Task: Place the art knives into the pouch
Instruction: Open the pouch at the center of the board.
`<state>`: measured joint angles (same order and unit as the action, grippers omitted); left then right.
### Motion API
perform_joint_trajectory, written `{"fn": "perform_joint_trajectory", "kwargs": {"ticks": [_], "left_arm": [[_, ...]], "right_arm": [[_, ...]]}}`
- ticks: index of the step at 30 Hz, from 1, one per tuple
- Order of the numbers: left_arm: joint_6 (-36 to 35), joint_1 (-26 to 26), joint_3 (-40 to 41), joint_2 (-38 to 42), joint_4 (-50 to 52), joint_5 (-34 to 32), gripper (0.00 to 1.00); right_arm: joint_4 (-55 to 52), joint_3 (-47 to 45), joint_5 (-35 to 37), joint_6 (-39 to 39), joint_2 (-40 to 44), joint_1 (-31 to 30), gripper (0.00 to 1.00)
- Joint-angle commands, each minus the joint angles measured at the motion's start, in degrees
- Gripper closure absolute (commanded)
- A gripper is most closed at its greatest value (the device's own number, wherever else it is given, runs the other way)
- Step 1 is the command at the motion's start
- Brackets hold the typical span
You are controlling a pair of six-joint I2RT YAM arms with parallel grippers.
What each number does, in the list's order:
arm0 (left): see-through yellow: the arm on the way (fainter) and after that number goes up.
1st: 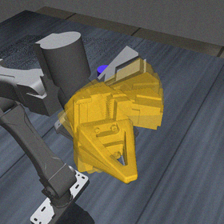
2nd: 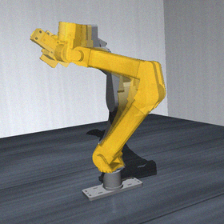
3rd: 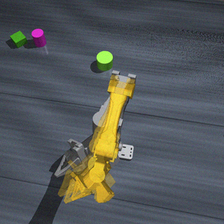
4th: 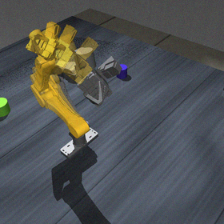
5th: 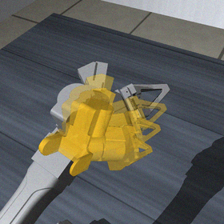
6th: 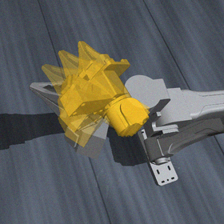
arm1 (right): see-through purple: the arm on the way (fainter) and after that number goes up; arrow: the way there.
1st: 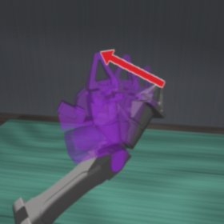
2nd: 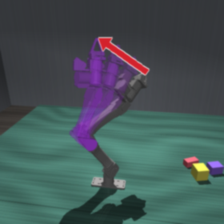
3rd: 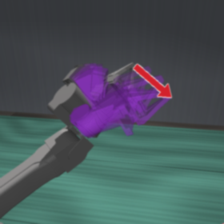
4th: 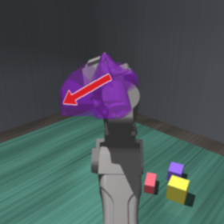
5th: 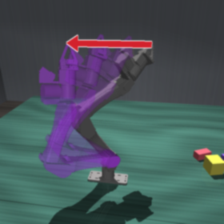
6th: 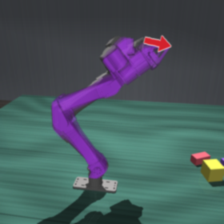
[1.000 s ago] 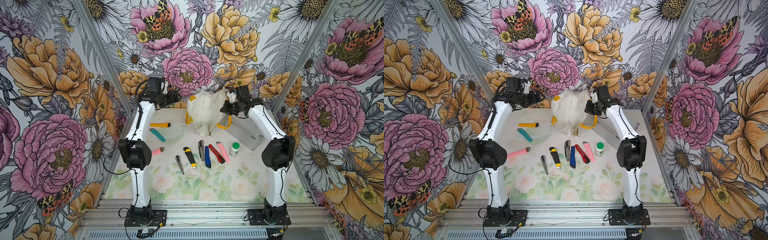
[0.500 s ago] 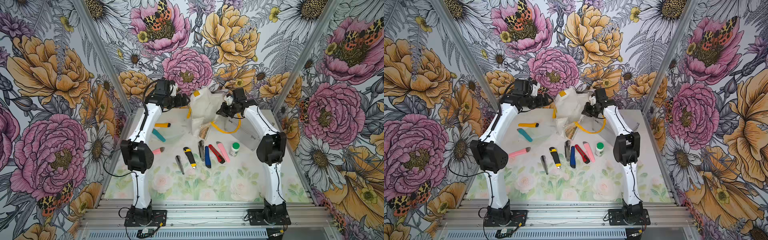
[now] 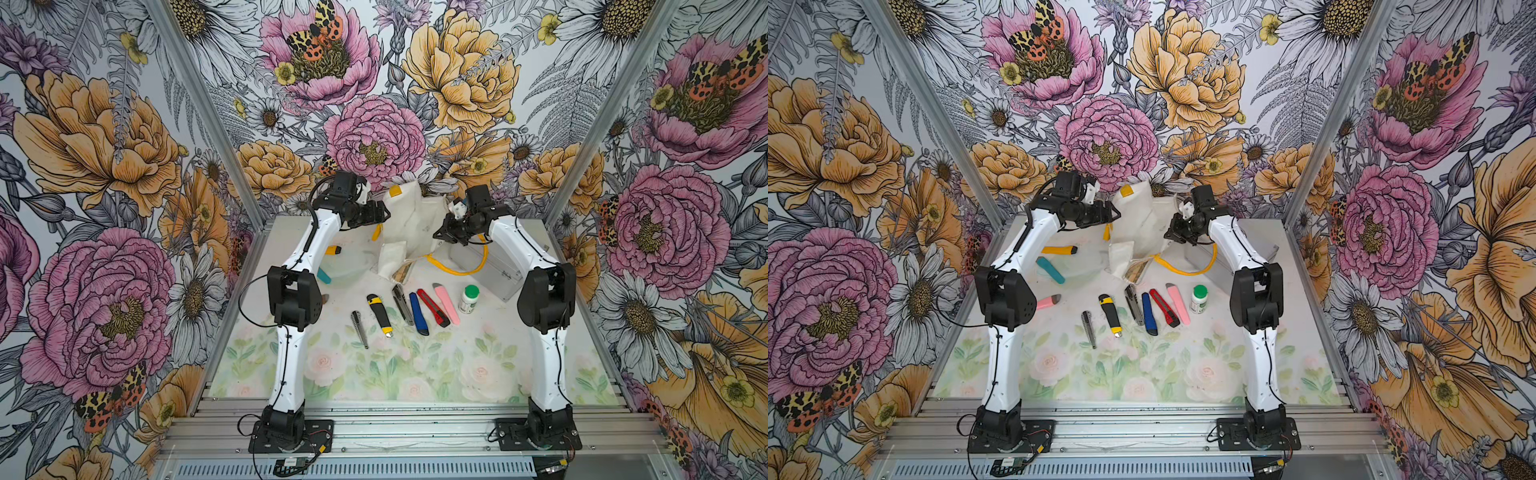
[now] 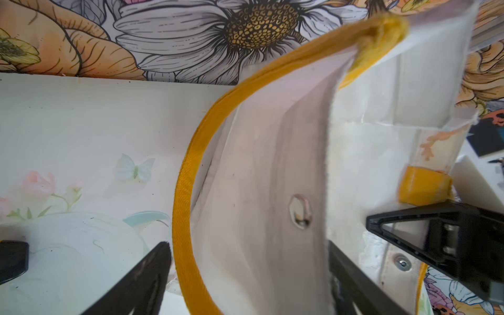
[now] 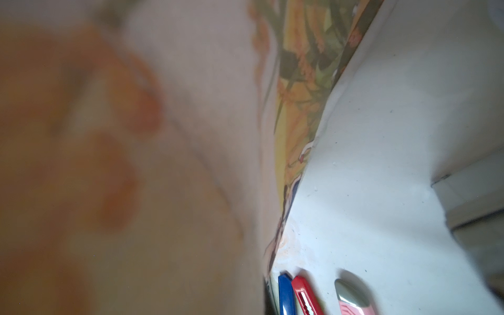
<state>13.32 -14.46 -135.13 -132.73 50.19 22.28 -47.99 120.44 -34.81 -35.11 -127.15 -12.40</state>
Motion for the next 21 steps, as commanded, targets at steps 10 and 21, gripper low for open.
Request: {"fn": "perform_joint_trajectory", "kwargs": {"ticks": [10,21], "left_arm": [[-10.3,-2.1,-0.5,5.3,8.0,-14.6,0.84],[-16.5,0.0,6.0,13.2,9.5,-38.5,0.9]], "right_arm": [[-2.1,1.6,0.0,1.3,5.2,1.4,1.0],[-12.7,0.4,10.7,9.2,10.5,4.6,1.0]]}}
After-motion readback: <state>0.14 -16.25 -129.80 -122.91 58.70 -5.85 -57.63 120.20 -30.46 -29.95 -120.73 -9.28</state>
